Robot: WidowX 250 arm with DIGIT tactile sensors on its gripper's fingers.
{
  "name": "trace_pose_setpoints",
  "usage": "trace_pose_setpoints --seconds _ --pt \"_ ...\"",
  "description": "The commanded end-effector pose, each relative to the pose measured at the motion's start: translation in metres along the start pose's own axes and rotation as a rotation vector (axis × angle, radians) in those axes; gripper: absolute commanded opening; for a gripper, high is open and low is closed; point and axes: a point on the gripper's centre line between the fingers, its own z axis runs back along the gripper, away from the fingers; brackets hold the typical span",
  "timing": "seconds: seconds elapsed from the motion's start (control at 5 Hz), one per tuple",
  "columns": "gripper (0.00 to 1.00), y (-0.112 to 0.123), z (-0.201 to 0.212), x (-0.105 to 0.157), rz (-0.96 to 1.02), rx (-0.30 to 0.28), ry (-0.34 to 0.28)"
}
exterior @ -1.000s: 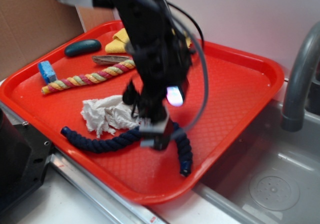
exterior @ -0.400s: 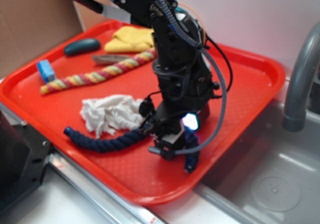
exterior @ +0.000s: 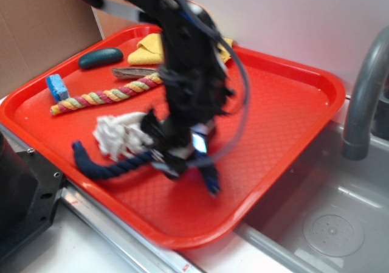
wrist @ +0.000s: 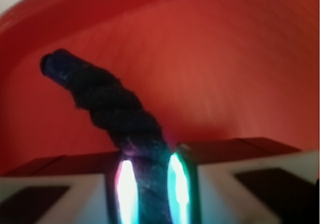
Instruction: Grab the blue rope.
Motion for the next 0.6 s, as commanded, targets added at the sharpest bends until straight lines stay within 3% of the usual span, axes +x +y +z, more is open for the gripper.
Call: trace_pose_setpoints --seconds 0.0,0.2,0.4 --pt "0.0 0.003 0.111 -0.034 0.509 0.063 -0.056" --pt "0.0 -0.003 0.152 -0.027 0.758 0.079 -0.074" --pt "0.0 0.007 0.171 -0.026 1.006 0.117 -0.077"
